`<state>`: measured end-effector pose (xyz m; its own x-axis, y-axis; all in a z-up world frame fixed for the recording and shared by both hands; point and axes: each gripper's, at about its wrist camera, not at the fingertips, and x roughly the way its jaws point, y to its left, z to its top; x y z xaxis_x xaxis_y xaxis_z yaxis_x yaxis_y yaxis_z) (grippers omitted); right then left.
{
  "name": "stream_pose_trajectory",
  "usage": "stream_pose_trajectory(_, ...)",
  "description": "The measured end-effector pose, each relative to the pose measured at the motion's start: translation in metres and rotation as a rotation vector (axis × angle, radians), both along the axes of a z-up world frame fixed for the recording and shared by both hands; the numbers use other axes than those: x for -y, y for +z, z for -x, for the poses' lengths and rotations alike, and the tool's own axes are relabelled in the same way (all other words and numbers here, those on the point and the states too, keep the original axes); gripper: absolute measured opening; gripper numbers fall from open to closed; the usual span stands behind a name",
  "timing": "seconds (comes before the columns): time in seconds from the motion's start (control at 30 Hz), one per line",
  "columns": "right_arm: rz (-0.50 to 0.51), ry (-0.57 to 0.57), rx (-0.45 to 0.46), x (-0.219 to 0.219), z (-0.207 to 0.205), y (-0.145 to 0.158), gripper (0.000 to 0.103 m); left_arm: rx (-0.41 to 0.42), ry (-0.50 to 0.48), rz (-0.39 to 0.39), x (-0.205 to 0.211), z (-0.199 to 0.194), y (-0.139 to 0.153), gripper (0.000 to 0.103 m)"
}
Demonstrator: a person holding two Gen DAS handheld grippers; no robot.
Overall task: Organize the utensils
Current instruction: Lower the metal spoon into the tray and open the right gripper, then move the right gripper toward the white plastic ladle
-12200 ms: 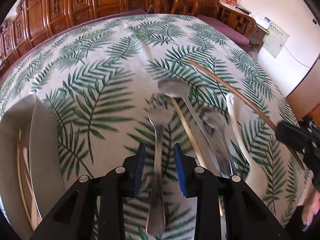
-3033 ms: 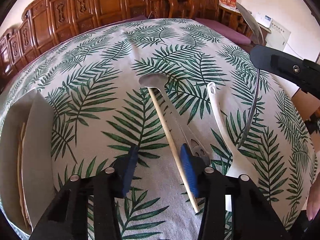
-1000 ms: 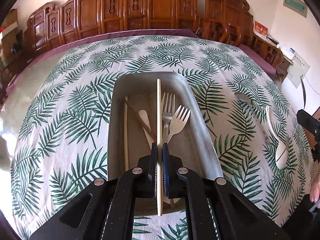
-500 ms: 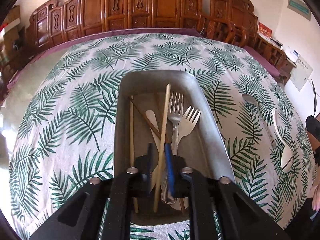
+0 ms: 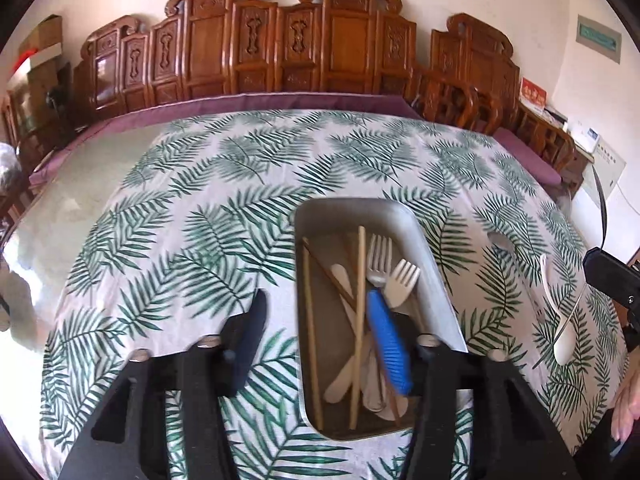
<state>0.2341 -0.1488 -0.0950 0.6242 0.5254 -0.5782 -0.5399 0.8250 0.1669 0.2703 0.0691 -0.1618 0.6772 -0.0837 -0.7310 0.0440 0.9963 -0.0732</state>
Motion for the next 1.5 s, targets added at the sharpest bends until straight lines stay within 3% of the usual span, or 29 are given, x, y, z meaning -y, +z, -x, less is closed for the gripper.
stream_pose_trajectory(0.07,-0.011,0.016,0.003,-0.014,-0.003,0.003,0.005,0.011,0.013,0.0,-0.007,0.001,0.003,0.059)
stream_pose_trajectory(0.2,-0.022,0.038,0.006,-0.034,-0.01,0.006,0.005,0.034,0.057,-0.007,-0.019,0.002,0.006,0.08)
stream_pose_trajectory(0.33,-0.017,0.054,0.0,-0.052,-0.016,0.003,0.005,0.034,0.097,0.0,-0.033,0.001,0.007,0.087)
stream_pose_trajectory(0.93,0.126,0.059,-0.127,-0.092,-0.047,-0.067,0.005,0.035,0.123,0.004,-0.046,0.002,0.008,0.09)
stream_pose_trajectory(1.43,0.143,0.068,-0.141,-0.09,-0.054,-0.071,0.006,0.032,0.112,0.01,-0.042,0.002,0.006,0.09)
stream_pose_trajectory(1.5,0.141,0.061,-0.132,-0.085,-0.053,-0.066,0.011,0.031,0.107,0.005,-0.04,0.003,0.006,0.09)
